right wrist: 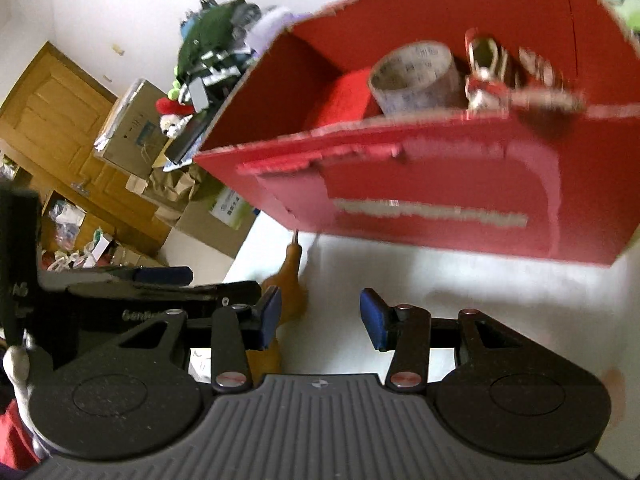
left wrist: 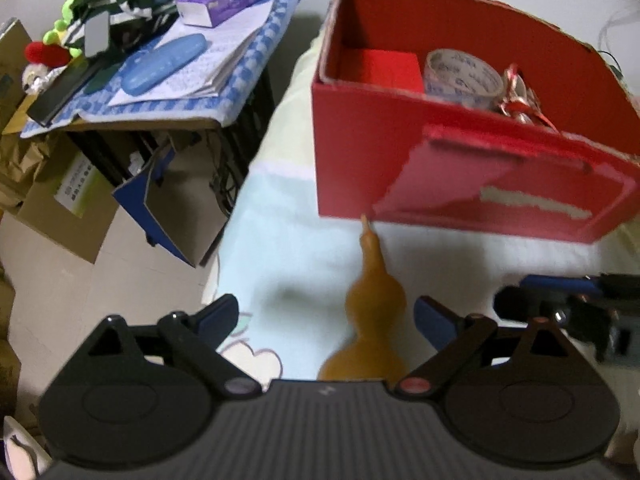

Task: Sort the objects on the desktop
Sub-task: 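Move the right gripper down to the brown bottle gourd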

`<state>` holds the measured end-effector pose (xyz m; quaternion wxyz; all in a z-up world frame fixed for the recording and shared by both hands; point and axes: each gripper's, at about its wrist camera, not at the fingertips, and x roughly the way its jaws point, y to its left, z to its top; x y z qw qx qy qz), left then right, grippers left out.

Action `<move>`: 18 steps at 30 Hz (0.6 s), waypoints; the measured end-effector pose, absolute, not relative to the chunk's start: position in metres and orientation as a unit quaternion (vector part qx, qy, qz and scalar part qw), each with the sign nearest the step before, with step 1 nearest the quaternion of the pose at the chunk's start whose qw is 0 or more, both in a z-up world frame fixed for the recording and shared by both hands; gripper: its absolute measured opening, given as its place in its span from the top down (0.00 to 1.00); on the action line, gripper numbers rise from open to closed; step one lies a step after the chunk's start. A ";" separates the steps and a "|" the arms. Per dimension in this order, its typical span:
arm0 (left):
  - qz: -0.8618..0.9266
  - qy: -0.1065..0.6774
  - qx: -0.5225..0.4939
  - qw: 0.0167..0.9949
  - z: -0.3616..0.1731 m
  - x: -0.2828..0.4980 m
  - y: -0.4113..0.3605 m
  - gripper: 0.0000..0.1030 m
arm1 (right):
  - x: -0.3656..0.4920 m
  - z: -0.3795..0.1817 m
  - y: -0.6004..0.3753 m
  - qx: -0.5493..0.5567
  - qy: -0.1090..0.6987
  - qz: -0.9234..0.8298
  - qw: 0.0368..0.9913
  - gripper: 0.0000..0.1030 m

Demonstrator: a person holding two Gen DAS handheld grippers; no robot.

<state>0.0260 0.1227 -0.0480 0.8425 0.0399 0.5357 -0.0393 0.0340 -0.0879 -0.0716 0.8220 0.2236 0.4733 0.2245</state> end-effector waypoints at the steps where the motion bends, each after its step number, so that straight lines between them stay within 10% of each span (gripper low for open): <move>1: -0.042 0.537 0.039 0.842 -0.049 0.023 0.124 0.08 | 0.035 -0.074 -0.089 0.229 0.478 0.224 0.818 0.54; 18: -0.094 0.561 -0.019 0.822 -0.079 0.021 0.136 0.23 | 0.049 -0.091 -0.074 0.304 0.515 0.241 0.764 0.54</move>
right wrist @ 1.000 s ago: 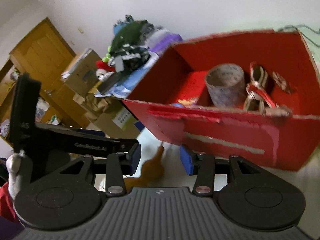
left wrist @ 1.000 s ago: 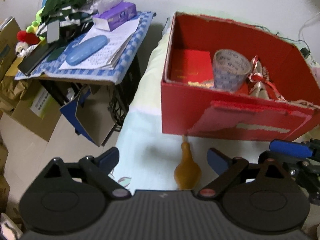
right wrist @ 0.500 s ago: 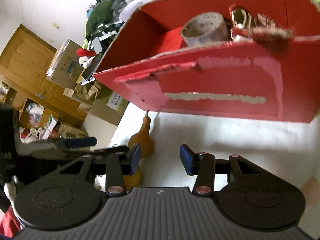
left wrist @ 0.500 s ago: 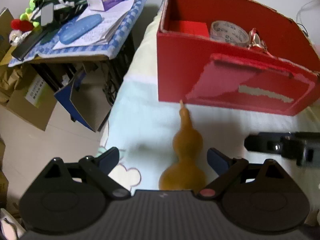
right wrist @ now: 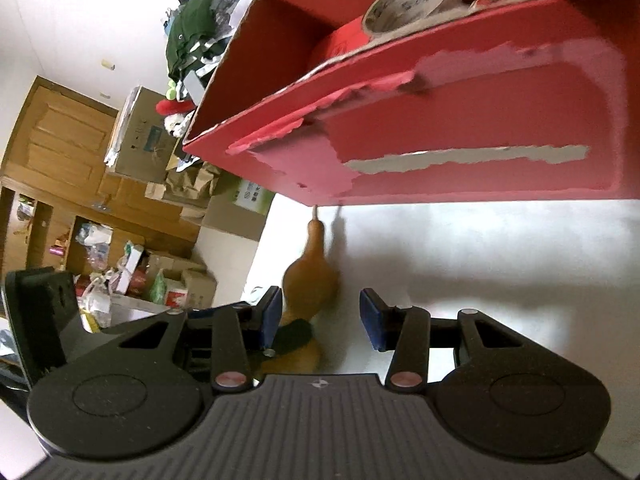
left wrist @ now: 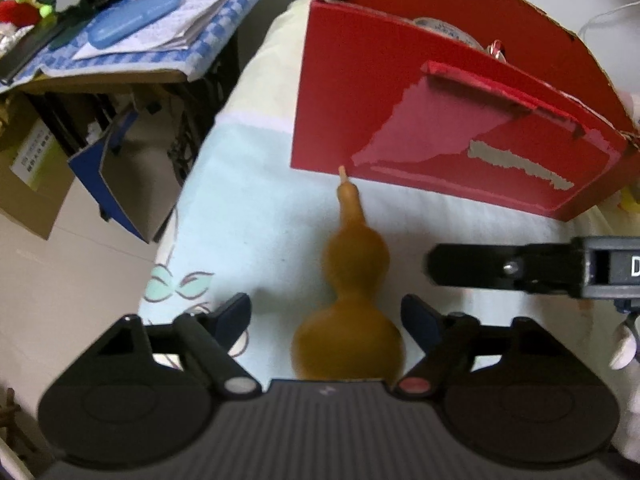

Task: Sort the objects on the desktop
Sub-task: 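Move the right gripper down to the brown bottle gourd, then close the right gripper around the body of the brown gourd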

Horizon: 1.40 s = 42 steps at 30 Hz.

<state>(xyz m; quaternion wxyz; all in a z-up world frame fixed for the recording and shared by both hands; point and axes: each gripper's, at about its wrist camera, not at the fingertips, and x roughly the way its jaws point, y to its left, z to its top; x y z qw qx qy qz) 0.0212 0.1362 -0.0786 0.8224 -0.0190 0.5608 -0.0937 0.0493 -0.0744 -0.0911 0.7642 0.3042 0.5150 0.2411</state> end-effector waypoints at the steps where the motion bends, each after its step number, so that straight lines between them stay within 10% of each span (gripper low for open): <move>1: -0.096 0.564 -0.021 0.820 -0.081 0.022 0.136 0.25 | 0.052 -0.093 -0.071 0.305 0.519 0.247 0.759 0.54; 42: -0.160 0.559 0.004 0.814 -0.086 0.031 0.114 0.67 | 0.069 -0.116 -0.063 0.309 0.554 0.254 0.730 0.57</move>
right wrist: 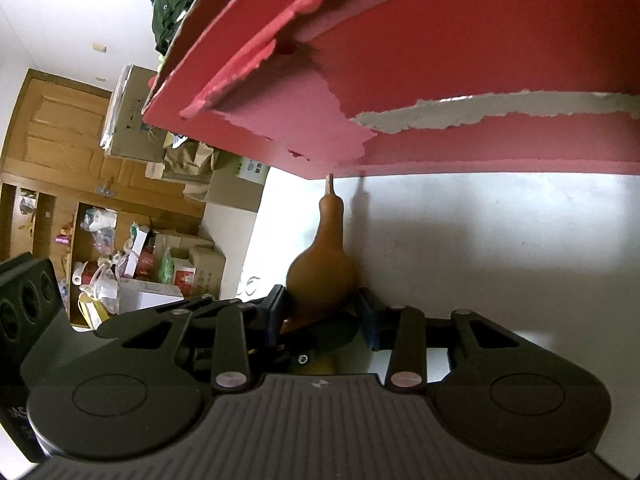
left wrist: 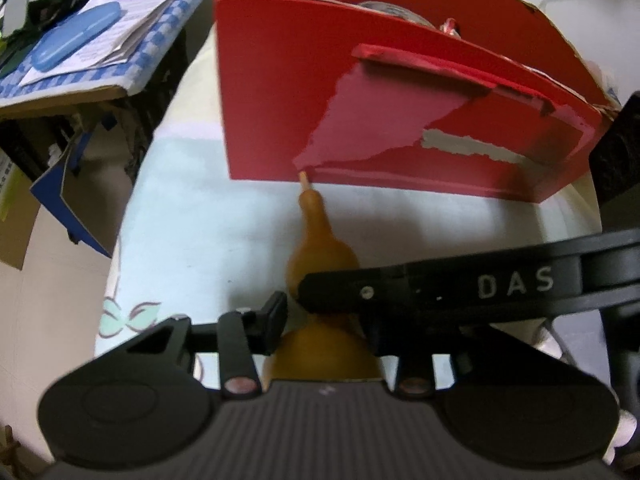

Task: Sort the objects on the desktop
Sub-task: 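Close the right gripper around the body of the brown gourd, then lift the gourd with the right gripper toward the red box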

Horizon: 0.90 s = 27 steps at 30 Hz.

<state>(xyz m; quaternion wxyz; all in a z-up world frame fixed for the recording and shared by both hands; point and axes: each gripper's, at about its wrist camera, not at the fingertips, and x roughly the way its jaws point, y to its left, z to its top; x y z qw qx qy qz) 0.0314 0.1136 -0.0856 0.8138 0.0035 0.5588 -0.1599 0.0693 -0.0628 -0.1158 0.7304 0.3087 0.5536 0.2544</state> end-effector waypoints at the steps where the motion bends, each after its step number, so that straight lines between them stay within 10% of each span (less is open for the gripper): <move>1: -0.162 0.558 0.005 0.814 -0.085 0.031 0.112 0.68 | 0.069 -0.116 -0.063 0.307 0.554 0.253 0.731 0.57; 27: -0.332 0.548 0.081 0.763 -0.080 0.041 0.028 0.71 | 0.021 -0.107 -0.147 0.351 0.521 0.147 0.764 0.59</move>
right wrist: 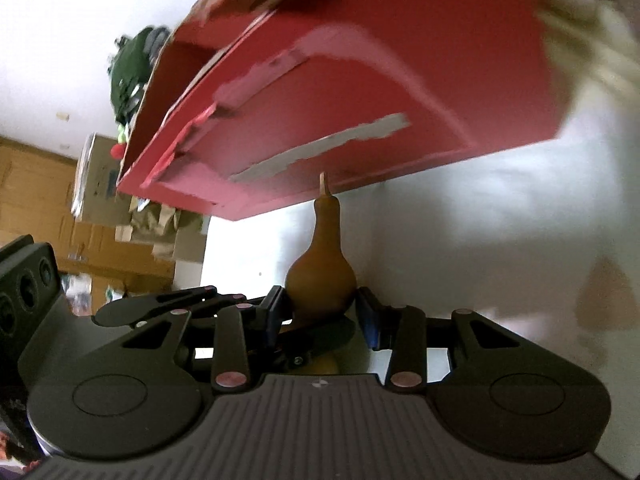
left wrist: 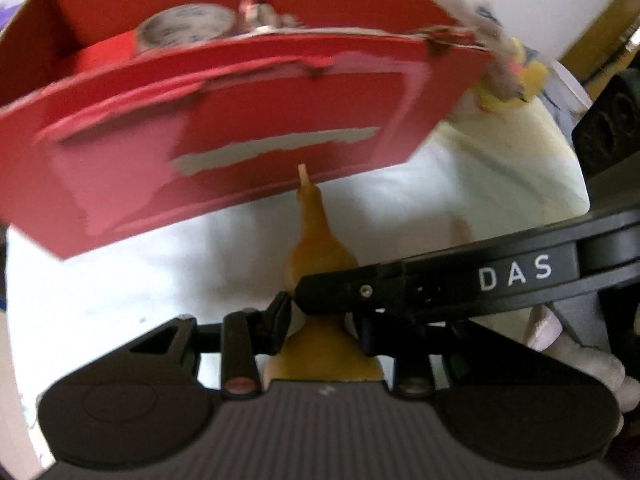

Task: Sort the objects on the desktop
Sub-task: 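Lift the gourd with the right gripper toward the red box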

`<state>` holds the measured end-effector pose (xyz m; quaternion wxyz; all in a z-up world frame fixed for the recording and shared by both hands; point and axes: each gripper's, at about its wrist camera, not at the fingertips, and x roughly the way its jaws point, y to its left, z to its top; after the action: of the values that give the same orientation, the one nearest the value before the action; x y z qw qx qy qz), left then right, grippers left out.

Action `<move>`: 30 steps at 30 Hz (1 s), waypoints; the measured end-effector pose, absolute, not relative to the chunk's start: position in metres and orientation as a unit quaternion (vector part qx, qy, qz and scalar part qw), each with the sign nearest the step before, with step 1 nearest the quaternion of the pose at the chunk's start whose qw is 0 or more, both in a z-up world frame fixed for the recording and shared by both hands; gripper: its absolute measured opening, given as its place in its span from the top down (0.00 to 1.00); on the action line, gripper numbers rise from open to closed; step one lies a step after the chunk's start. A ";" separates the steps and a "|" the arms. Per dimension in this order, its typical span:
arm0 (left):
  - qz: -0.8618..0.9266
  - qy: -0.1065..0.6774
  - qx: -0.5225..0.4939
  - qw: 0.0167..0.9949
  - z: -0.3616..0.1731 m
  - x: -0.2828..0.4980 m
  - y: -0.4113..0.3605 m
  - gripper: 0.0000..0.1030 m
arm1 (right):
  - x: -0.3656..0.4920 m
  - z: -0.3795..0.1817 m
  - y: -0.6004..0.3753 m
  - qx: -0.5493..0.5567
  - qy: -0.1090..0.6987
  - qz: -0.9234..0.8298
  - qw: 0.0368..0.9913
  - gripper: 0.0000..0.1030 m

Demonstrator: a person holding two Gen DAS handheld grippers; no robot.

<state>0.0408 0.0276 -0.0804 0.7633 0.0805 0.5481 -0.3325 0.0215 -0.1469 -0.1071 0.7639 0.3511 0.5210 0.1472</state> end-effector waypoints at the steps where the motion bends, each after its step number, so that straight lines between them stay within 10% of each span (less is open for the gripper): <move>1: -0.342 0.545 0.085 0.761 -0.078 0.041 0.023 0.71 | 0.019 -0.105 -0.150 0.354 0.518 0.142 0.766 0.59; 30: -0.475 0.366 0.096 0.795 0.065 0.040 -0.050 0.71 | -0.024 0.027 -0.208 0.358 0.327 0.054 0.873 0.59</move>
<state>0.0404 -0.0500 0.0649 0.7946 0.0962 0.3663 -0.4746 -0.0239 -0.2085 0.0270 0.8730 0.3579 0.3270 0.0537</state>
